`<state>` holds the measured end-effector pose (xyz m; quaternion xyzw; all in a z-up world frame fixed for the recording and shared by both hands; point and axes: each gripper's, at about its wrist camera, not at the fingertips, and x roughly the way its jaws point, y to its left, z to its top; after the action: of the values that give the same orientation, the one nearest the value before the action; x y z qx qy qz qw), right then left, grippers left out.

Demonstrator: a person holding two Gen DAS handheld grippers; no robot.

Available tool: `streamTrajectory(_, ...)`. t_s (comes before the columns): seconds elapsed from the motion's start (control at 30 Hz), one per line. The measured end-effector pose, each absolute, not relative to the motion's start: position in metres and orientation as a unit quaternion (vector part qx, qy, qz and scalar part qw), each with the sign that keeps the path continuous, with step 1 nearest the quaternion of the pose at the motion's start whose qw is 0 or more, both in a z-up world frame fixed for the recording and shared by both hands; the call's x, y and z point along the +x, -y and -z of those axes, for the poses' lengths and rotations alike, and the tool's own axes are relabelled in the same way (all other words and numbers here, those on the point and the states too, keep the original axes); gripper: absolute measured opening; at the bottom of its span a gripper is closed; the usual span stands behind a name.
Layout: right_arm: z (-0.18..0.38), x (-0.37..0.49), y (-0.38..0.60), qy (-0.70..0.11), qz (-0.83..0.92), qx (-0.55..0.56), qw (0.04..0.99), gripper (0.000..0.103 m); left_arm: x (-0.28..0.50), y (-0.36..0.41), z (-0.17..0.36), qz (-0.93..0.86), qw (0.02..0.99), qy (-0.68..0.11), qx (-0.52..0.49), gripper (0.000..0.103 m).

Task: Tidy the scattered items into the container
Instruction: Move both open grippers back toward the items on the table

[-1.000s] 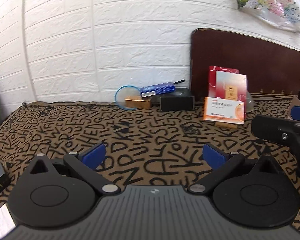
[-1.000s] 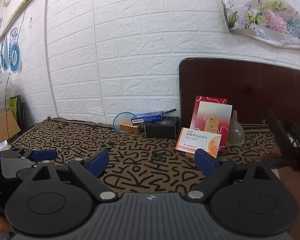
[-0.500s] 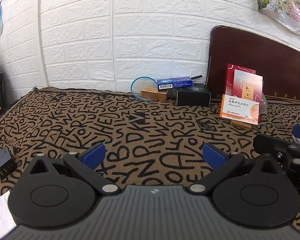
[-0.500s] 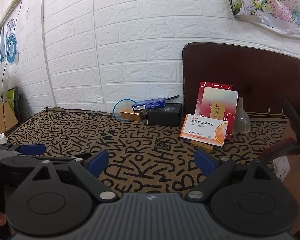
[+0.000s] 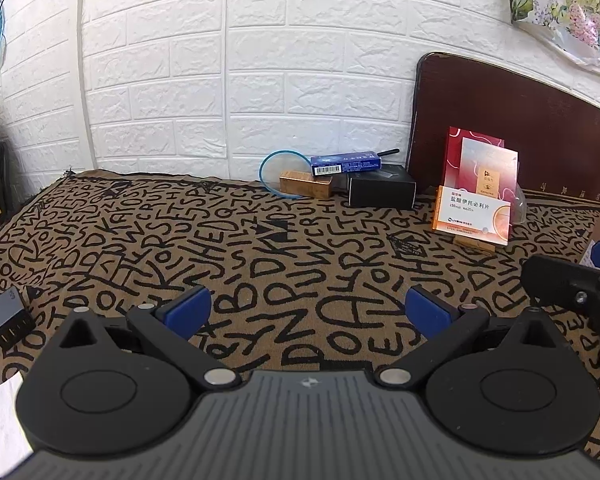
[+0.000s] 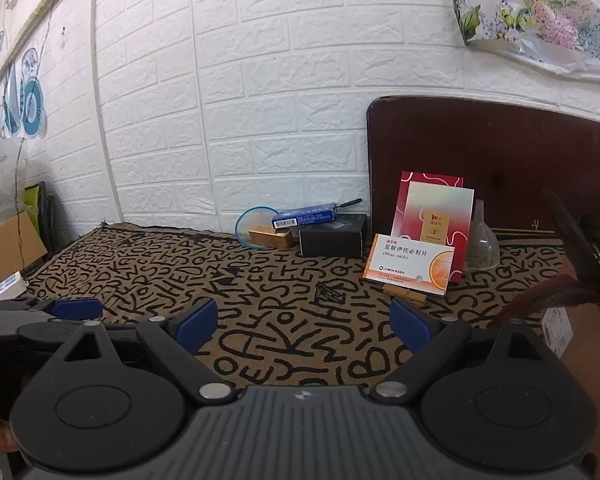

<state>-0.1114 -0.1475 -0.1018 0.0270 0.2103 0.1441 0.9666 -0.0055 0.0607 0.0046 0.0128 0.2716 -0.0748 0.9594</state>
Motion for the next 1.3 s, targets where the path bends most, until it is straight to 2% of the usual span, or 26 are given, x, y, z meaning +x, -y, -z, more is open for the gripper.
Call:
streamTrajectory(0.07,0.099,-0.12,0.151,-0.204,-0.144,0.031,0.968,0.096,-0.008,-0.059,-0.006,0.08,0.959,-0.27,0.013,0.103)
streamTrajectory(0.1,0.098,-0.124,0.153,-0.203,-0.142,0.034,0.968,0.102,-0.01,-0.058,-0.007,0.083,0.959,-0.27,0.013,0.103)
streamTrajectory(0.13,0.097,-0.128,0.155,-0.198,-0.139,0.037,0.97,0.103,-0.012,-0.056,-0.008,0.086,0.959,-0.268,0.014,0.103)
streamTrajectory(0.8,0.096,-0.158,0.171,-0.195,-0.133,0.03,0.971,0.103,-0.033,-0.036,-0.011,0.115,0.957,-0.265,0.012,0.103)
streamTrajectory(1.3,0.105,-0.14,0.158,-0.205,-0.143,0.023,0.968,0.103,-0.024,-0.041,-0.004,0.103,0.956,-0.275,0.007,0.103)
